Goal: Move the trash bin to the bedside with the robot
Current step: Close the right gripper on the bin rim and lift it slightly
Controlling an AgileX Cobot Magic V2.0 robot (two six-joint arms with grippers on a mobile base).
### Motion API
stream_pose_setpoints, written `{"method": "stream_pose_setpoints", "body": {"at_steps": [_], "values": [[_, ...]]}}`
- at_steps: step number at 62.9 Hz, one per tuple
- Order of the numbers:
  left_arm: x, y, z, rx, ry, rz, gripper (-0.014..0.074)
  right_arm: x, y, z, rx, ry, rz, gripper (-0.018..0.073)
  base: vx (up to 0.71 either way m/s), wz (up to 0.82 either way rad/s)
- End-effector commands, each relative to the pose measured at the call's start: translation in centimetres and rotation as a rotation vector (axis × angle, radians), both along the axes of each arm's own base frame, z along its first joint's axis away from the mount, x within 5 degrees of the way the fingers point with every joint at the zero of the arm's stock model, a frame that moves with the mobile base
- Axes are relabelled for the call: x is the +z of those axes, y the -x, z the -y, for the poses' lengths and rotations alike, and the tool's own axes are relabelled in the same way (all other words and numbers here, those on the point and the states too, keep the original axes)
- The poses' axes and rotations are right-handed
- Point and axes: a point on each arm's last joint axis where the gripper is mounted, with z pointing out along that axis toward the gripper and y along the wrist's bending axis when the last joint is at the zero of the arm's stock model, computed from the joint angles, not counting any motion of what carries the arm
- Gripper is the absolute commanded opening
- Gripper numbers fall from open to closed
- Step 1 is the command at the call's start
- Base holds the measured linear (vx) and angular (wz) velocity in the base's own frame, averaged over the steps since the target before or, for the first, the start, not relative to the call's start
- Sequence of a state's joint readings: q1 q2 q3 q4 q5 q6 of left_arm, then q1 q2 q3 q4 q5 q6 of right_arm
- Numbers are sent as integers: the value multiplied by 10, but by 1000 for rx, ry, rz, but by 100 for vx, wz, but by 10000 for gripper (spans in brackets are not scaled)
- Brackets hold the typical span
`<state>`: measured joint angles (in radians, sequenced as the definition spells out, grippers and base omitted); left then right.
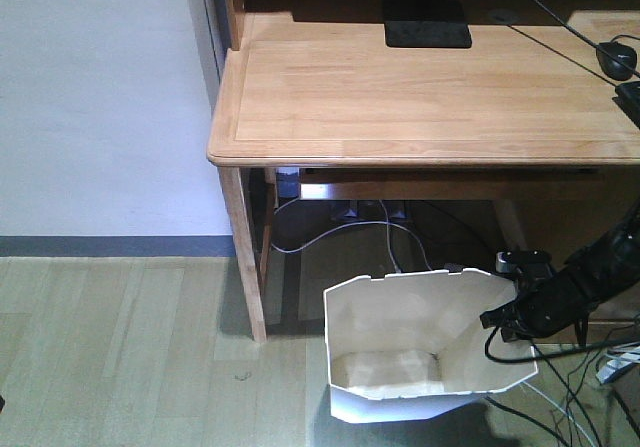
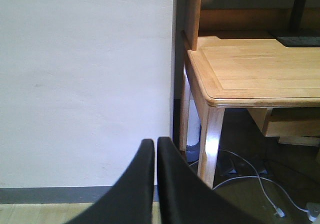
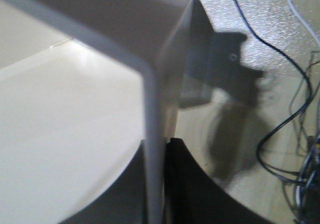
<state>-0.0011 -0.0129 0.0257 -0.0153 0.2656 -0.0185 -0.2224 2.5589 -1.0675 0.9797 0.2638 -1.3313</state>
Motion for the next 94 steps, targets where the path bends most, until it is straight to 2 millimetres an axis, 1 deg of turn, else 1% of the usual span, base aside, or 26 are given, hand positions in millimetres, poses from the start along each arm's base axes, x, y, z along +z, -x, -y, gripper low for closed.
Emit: {"method": "stream_pose_setpoints", "body": {"at_steps": [1, 13, 23, 28, 34, 57, 94], "values": [[1, -1, 0, 0, 8, 65, -6, 49, -1, -15, 14, -169, 65, -6, 0, 0], [1, -1, 0, 0, 8, 65, -6, 85, 19, -26, 21, -243, 99, -5, 0, 0], [1, -1, 0, 0, 8, 65, -6, 112, 28, -33, 69, -292, 146, -5, 0, 0], [1, -1, 0, 0, 8, 65, -6, 119, 30, -35, 120, -303, 172, -5, 0, 0], [1, -1, 0, 0, 8, 65, -6, 122, 29, -36, 132, -315, 186, -5, 0, 0], [1, -1, 0, 0, 8, 65, -6, 124, 23, -38, 16, -352, 219, -5, 0, 0], [1, -1, 0, 0, 8, 65, -6, 124, 23, -38, 17, -351, 219, -5, 0, 2]]}}
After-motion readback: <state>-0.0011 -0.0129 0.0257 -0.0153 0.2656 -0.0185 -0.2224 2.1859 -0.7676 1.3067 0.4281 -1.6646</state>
